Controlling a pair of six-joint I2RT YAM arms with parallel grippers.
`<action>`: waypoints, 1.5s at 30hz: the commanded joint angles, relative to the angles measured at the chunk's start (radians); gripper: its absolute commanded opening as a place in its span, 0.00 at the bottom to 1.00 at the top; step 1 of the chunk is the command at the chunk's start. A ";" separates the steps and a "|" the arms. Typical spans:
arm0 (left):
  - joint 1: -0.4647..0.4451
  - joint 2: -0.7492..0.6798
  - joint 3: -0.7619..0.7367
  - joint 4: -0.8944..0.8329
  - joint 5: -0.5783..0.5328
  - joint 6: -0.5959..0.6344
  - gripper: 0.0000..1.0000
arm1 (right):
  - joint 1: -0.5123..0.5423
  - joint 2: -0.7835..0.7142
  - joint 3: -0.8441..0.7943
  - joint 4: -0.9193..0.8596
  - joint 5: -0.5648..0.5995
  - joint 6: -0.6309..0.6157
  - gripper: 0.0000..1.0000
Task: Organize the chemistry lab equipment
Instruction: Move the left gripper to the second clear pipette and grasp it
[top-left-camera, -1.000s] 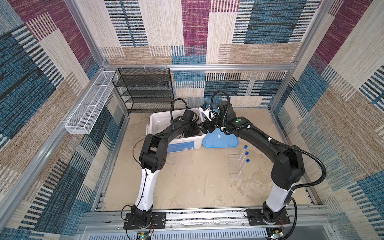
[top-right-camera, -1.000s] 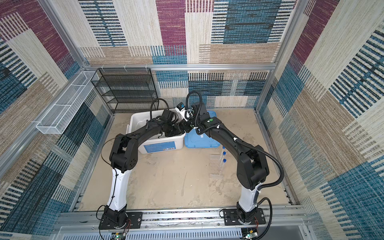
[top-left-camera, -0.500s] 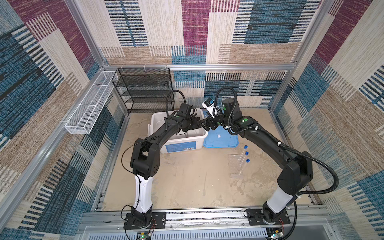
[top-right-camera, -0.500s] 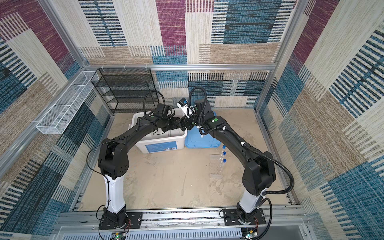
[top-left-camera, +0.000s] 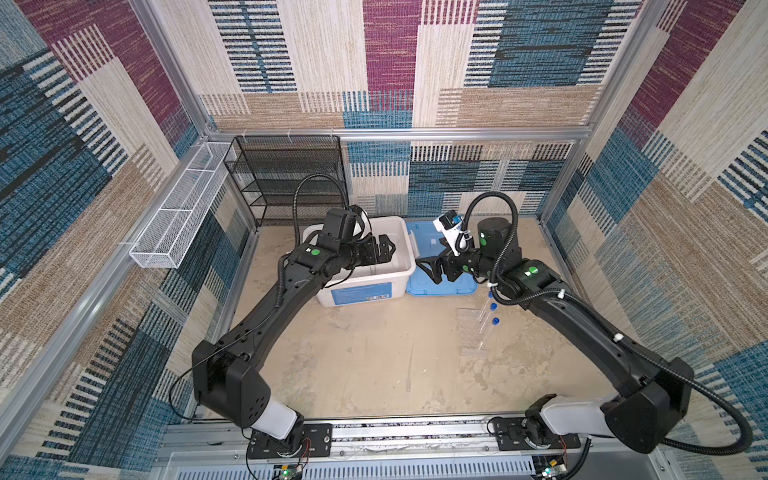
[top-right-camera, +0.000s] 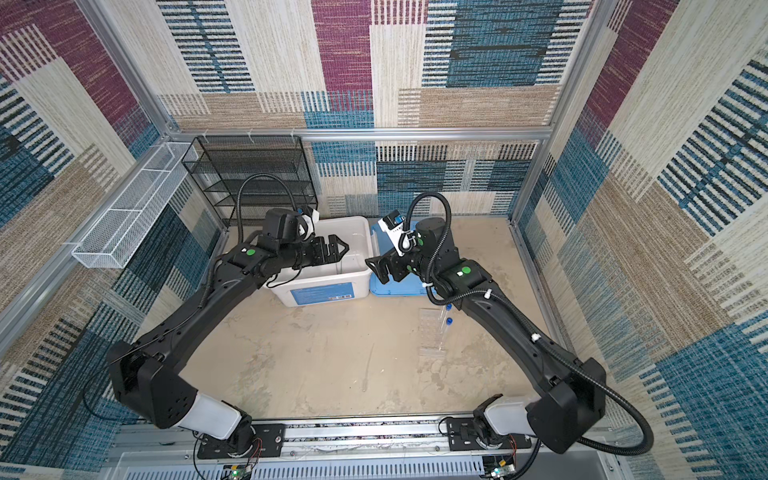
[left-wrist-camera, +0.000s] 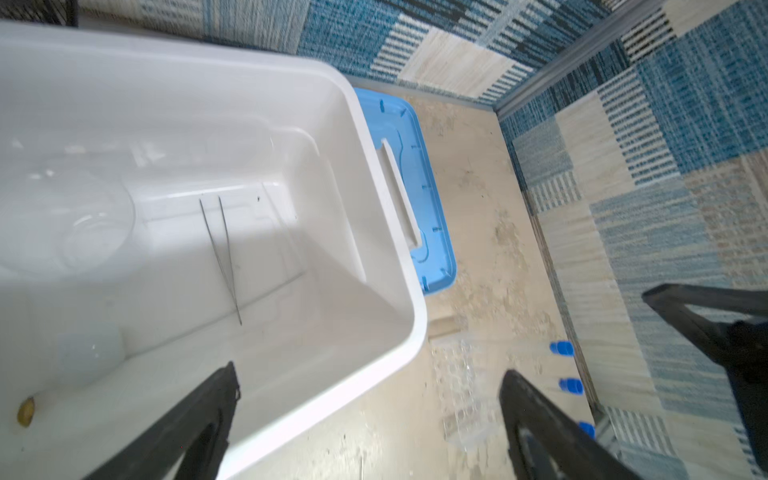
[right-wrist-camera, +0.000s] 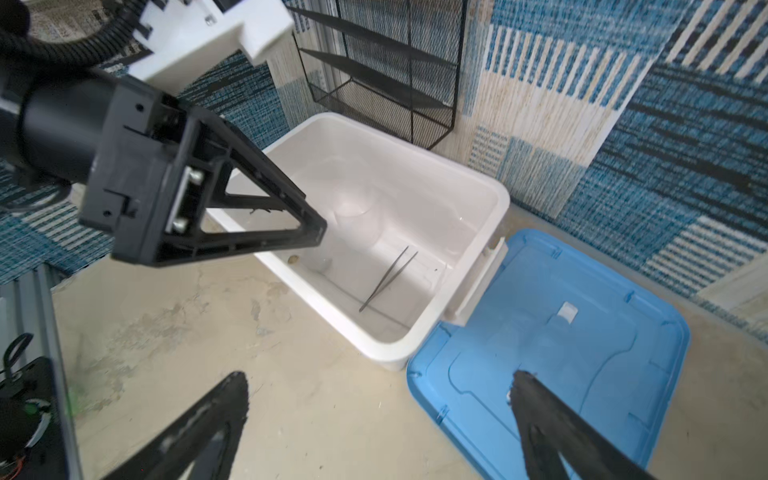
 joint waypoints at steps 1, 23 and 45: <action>-0.052 -0.075 -0.078 -0.095 0.062 0.021 0.98 | 0.001 -0.087 -0.101 0.006 -0.026 0.083 1.00; -0.494 0.092 -0.418 -0.017 -0.037 -0.156 0.47 | 0.098 -0.153 -0.422 -0.076 -0.040 0.271 0.90; -0.612 0.257 -0.414 -0.066 -0.096 -0.220 0.15 | 0.102 -0.230 -0.497 -0.032 -0.031 0.318 0.89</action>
